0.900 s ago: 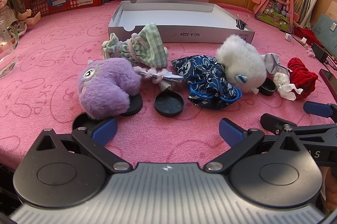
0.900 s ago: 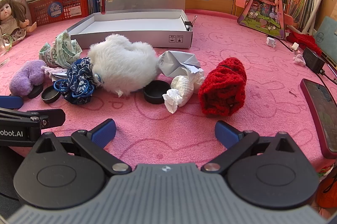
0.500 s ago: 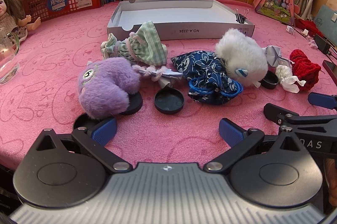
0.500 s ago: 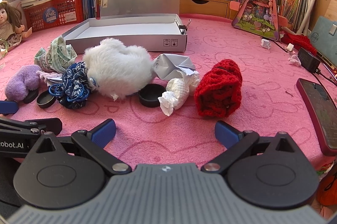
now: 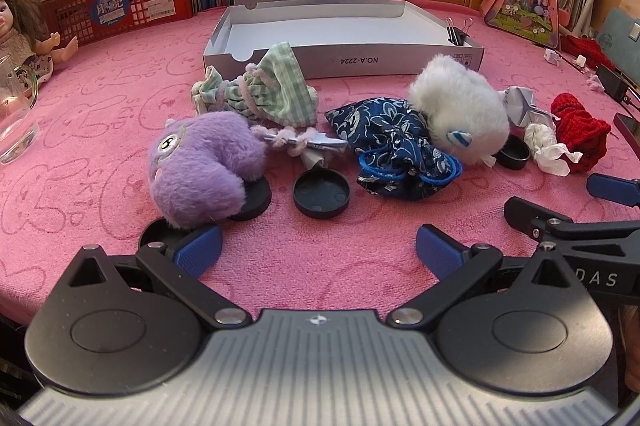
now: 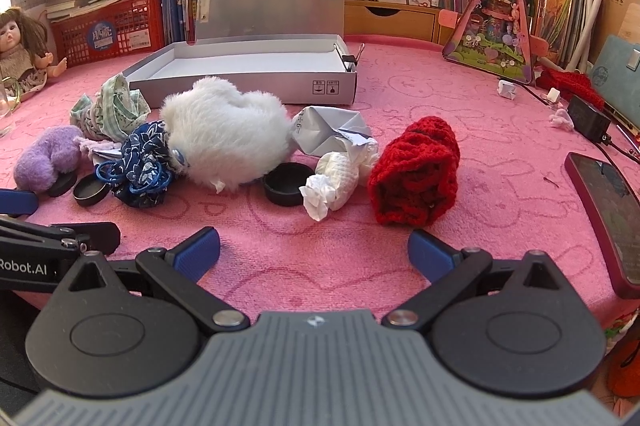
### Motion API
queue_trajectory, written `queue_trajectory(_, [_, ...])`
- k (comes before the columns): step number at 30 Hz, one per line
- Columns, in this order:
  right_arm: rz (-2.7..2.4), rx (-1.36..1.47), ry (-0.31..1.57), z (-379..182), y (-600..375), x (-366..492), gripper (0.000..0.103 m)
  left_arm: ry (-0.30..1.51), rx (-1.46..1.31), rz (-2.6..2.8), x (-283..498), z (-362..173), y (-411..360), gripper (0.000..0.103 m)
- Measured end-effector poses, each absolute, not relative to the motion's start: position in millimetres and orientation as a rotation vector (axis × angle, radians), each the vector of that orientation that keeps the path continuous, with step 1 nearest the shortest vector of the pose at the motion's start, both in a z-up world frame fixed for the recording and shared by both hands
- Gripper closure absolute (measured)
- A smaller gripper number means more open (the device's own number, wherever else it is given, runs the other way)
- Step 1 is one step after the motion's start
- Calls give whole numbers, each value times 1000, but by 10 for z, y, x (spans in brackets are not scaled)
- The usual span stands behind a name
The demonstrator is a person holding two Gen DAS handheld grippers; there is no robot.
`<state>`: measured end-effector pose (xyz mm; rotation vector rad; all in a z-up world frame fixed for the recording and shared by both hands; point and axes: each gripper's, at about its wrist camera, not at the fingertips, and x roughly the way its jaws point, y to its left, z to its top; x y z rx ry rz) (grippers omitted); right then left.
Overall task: Organize objects
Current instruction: 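Move right tool toward red crocheted bow while left tool moves toward purple plush, then close right tool on the red crocheted bow and lift it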
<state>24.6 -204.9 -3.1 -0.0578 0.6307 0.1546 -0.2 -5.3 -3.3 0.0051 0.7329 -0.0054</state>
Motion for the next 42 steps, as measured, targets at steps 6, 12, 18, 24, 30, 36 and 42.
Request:
queue_trajectory(6, [139,-77,617,3,-2143,187,0,716,-19,-21,-26,20,-21,0])
queue_trajectory(12, [102,-115,514,167,-2324,176,0,588,-4,-15,-117,266,18,0])
queue_trajectory(18, [10,-71,495,221,-2592,374,0,469,59,66,-148,424,139,0])
queue_trajectory(24, [-26,-43,474,167,-2639,563,0,523,28,160,41,297,326,0])
queue_trajectory(30, [-84,-87,514,-25,-2579,712,0,566,45,197,167,103,343,0])
queue_trajectory(36, [-81,-65,518,-66,-2608,699,0,597,47,203,216,-22,342,0])
queue_trajectory(42, [-35,-105,520,-1,-2655,523,3,601,47,208,231,-40,358,0])
